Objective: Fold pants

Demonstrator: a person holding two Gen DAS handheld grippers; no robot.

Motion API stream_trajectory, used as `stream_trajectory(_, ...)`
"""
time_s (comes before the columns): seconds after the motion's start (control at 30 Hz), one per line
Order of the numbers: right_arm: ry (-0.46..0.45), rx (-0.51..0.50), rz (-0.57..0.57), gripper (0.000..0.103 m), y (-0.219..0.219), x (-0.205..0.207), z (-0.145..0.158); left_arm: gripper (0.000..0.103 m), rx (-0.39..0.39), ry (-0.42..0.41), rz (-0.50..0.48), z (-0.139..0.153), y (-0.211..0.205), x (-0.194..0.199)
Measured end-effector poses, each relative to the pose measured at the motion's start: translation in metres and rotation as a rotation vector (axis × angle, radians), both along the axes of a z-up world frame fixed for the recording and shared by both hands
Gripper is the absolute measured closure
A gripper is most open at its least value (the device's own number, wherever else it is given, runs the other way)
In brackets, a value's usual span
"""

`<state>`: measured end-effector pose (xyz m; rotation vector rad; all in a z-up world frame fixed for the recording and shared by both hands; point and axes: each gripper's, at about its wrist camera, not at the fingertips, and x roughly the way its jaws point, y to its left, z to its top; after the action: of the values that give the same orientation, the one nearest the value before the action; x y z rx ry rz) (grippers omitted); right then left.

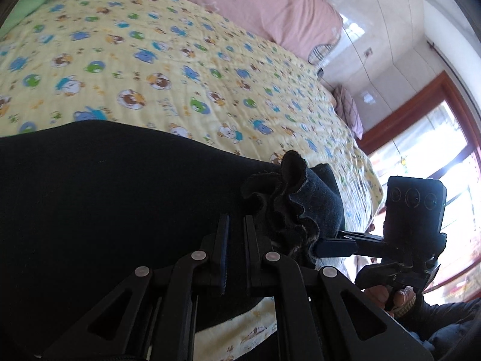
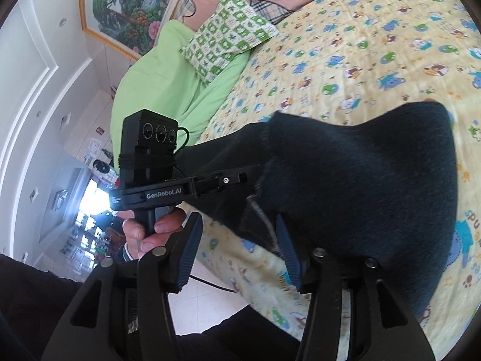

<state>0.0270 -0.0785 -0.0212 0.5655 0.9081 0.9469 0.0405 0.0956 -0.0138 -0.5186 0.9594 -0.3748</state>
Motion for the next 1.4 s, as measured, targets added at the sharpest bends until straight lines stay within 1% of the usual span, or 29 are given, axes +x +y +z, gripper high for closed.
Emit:
stream_trajectory(0.2,-0.014,0.011,0.01,0.05,0.005,-0.001,0.009,0.091,0.002,-0.001,0.113,0.005,0.021,-0.024)
stream_trajectory(0.37,-0.027,0.011,0.015,0.05,0.011,0.005,0.015,0.091,-0.015,0.004,0.202,0.007,0.039,-0.042)
stream_trajectory(0.53,-0.039,-0.002,0.035,0.05,0.023,0.012,0.02,0.091,-0.033,0.004,0.302,0.008,0.064,-0.068)
stream_trajectory(0.63,-0.048,-0.009,0.051,0.05,0.032,0.017,0.024,0.091,-0.039,-0.002,0.344,0.009,0.075,-0.081)
stream_trajectory(0.87,-0.072,-0.016,0.109,0.05,0.061,0.028,0.033,0.091,-0.066,0.013,0.491,0.006,0.105,-0.118)
stream_trajectory(1.0,-0.087,-0.023,0.156,0.05,0.082,0.032,0.038,0.091,-0.05,0.027,0.554,0.004,0.122,-0.135)
stream_trajectory(1.13,-0.097,-0.025,0.196,0.046,0.104,0.037,0.042,0.091,-0.069,0.027,0.61,0.004,0.138,-0.149)
stream_trajectory(1.3,-0.111,-0.032,0.243,0.046,0.13,0.043,0.047,0.091,-0.05,0.023,0.698,0.005,0.158,-0.167)
stream_trajectory(1.4,-0.12,-0.039,0.27,0.046,0.143,0.046,0.049,0.091,-0.056,0.022,0.738,0.003,0.173,-0.177)
